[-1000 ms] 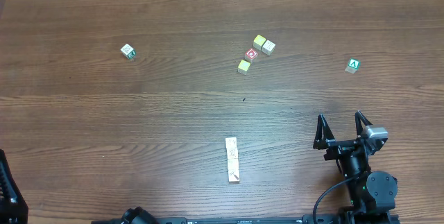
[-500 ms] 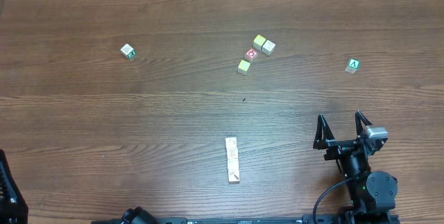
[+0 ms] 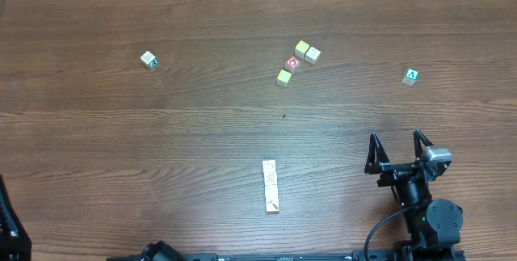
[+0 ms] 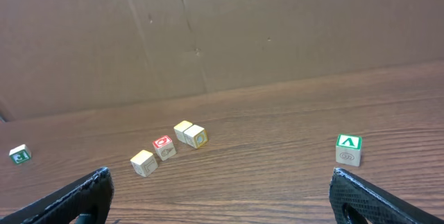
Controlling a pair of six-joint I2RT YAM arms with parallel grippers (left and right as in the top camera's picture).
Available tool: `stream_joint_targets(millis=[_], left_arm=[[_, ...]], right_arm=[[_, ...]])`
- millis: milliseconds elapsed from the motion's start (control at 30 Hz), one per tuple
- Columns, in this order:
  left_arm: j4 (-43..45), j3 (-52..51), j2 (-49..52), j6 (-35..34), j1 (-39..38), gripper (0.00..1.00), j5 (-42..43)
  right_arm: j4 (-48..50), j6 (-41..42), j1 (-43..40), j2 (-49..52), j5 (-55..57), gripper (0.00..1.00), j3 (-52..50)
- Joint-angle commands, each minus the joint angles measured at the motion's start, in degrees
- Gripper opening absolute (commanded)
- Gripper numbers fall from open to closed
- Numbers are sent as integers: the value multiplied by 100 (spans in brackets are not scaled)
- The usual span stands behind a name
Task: Flip 4 blocks
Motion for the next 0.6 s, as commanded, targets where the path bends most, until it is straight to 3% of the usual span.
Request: stream_joint_targets(millis=[0,200,400,567], left_arm=[[-35,-28,33,107,518,100,-59],[-210,-28,33,109,2002,100,909],[-260,-24,9,103,3407,100,973],[-341,-68,-83,85,3967,100,2186]], right_arm=[[28,-87,-28,-63,-39,100,-61],[28,-87,-28,-63,-37,100,-61],[28,-87,-28,-63,-37,100,-61],[28,-87,-28,-63,-37,100,-61]])
